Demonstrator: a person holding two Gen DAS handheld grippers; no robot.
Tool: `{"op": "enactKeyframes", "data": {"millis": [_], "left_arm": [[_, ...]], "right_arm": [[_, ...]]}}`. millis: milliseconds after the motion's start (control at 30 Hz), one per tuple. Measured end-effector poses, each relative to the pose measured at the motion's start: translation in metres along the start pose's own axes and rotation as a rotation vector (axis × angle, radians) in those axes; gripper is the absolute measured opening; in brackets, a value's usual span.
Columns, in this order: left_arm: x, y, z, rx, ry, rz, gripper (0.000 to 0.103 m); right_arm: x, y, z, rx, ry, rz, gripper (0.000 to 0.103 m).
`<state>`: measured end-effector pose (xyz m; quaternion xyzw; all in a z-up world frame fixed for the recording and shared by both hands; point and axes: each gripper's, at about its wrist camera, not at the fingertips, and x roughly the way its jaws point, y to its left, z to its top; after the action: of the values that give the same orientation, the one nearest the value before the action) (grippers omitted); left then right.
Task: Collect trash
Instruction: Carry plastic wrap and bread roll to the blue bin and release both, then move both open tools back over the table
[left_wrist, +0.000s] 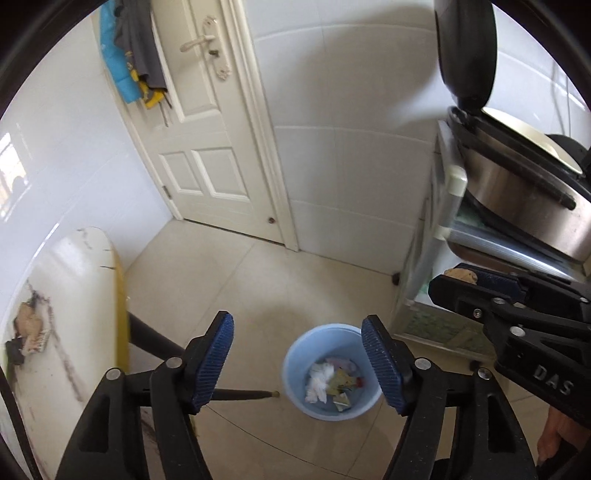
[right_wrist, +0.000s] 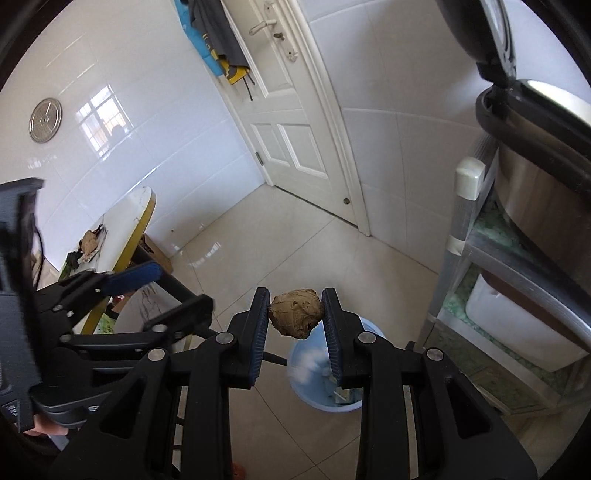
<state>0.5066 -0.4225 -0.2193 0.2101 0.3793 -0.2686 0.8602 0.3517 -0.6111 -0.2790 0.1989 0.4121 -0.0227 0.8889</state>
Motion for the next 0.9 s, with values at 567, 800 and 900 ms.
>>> {"op": "enactKeyframes", "data": {"millis": [567, 800, 900], "left_arm": [[-0.110, 0.036, -0.050, -0.076, -0.159, 0.067, 0.088], [-0.171, 0.058, -0.077, -0.109, -0.224, 0.072, 0.092], [-0.200, 0.070, -0.094, -0.119, -0.258, 0.079, 0.093]], "right_arm": [[0.006, 0.042, 0.005, -0.060, -0.059, 0.016, 0.071], [-0.032, 0.078, 0.009, -0.105, -0.111, 0.022, 0.072], [-0.053, 0.100, 0.012, -0.133, -0.144, 0.036, 0.074]]}}
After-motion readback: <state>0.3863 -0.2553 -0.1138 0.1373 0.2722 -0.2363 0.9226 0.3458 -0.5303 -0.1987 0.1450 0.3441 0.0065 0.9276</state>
